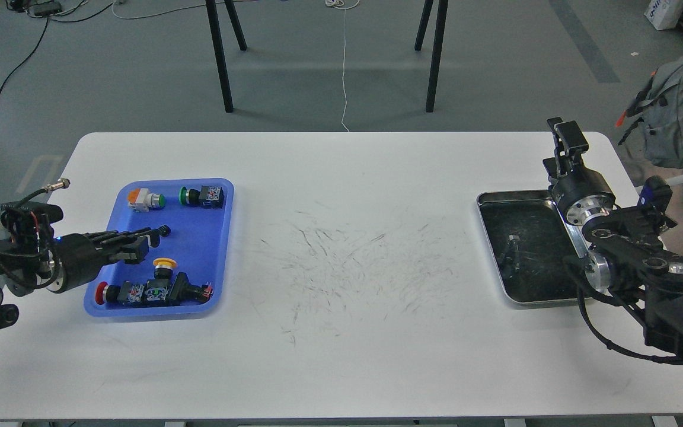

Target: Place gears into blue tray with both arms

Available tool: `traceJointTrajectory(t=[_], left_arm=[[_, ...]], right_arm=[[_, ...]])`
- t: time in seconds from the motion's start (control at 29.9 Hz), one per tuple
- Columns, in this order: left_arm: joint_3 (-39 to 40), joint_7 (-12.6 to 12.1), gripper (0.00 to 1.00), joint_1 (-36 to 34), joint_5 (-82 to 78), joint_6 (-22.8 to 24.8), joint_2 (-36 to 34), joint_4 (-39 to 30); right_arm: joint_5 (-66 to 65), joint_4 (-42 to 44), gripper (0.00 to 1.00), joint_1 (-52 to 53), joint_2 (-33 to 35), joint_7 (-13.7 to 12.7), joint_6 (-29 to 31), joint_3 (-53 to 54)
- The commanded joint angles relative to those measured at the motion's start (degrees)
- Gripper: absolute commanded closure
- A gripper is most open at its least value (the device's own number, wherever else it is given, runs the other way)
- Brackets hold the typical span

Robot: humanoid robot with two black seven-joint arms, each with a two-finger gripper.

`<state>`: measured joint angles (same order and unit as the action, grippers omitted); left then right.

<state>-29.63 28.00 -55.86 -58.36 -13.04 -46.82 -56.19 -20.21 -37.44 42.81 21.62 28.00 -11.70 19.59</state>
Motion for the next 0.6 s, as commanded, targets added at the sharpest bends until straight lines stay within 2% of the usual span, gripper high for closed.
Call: traceJointTrajectory(t=[0.0, 0.17, 0.37, 0.57], left_arm=[[1.85, 0.0, 0.88, 0.49, 3.77, 2.49, 0.06, 0.12], [3.26, 0.0, 0.88, 1.81, 6.32, 3.2, 0.15, 0.47], [3.61, 0.0, 0.87, 3.92, 7.12, 3.29, 3.31, 3.98], [3.7, 0.0, 0.87, 4.27, 9.06, 3.99, 3.58, 6.8]], right_arm=[[0.0, 0.0, 0.05, 0.0, 0.0, 0.0, 0.01, -0.08], [0.0, 0.0, 0.05, 0.0, 0.0, 0.0, 0.01, -0.08], [0.0, 0.0, 0.05, 0.0, -0.35, 0.0, 0.01, -0.08], [0.0, 0.0, 0.05, 0.0, -0.44, 0.0, 0.01, -0.08]])
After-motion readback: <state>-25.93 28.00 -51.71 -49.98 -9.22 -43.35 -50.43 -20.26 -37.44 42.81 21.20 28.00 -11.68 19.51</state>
